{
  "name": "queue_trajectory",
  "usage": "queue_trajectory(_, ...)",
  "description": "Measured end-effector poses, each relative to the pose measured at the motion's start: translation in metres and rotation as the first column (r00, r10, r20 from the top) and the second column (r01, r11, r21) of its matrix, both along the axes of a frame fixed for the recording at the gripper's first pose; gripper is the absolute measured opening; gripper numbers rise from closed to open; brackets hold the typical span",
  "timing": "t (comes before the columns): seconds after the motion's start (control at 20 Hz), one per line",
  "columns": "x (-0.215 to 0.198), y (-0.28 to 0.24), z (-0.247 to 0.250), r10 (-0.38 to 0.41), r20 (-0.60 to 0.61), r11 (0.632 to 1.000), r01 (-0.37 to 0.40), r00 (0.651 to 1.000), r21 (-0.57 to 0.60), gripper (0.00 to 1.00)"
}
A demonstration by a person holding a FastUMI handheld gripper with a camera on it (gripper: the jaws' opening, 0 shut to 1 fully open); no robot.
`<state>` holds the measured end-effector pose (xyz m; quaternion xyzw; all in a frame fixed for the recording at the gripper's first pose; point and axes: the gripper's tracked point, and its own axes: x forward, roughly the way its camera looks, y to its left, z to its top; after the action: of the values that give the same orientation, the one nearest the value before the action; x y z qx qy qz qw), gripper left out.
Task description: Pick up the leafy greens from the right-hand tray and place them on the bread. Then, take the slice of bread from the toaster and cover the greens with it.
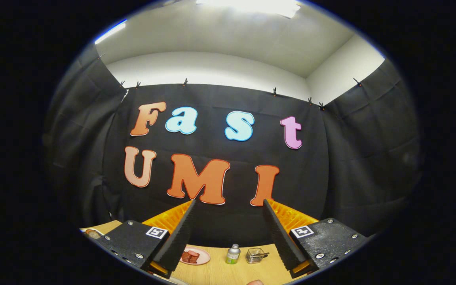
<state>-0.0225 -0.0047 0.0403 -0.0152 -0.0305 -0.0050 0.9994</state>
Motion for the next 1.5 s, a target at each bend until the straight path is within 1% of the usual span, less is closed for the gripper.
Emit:
queue_trajectory(0.15, 0.002, -0.001, -0.031, 0.011, -0.068, 1.0, -0.01, 0.998, 0.018, 0.98)
queue_trajectory(0.3, 0.001, -0.008, -0.077, 0.004, -0.176, 1.0, 0.001, 0.984, 0.025, 0.98)
queue_trajectory(0.35, 0.0, -0.011, -0.094, 0.002, -0.22, 1.0, 0.005, 0.976, 0.03, 0.97)
queue_trajectory(0.45, -0.007, -0.008, -0.132, 0.023, -0.31, 0.999, -0.011, 0.951, 0.04, 0.98)
queue_trajectory(0.55, -0.012, -0.005, -0.174, 0.045, -0.412, 0.999, -0.034, 0.91, 0.036, 0.98)
queue_trajectory(0.7, -0.031, 0.001, -0.232, 0.079, -0.561, 0.996, -0.082, 0.824, 0.02, 0.98)
queue_trajectory(0.85, -0.044, 0.007, -0.275, 0.095, -0.661, 0.992, -0.126, 0.744, 0.001, 0.98)
queue_trajectory(1.0, -0.063, 0.005, -0.318, 0.1, -0.751, 0.988, -0.152, 0.653, 0.0, 0.98)
queue_trajectory(1.2, -0.09, 0.012, -0.372, 0.134, -0.854, 0.98, -0.195, 0.504, 0.038, 0.96)
queue_trajectory(1.4, -0.109, 0.014, -0.419, 0.128, -0.919, 0.971, -0.234, 0.372, 0.041, 0.95)
queue_trajectory(1.5, -0.119, 0.01, -0.442, 0.11, -0.949, 0.966, -0.255, 0.295, 0.033, 0.95)
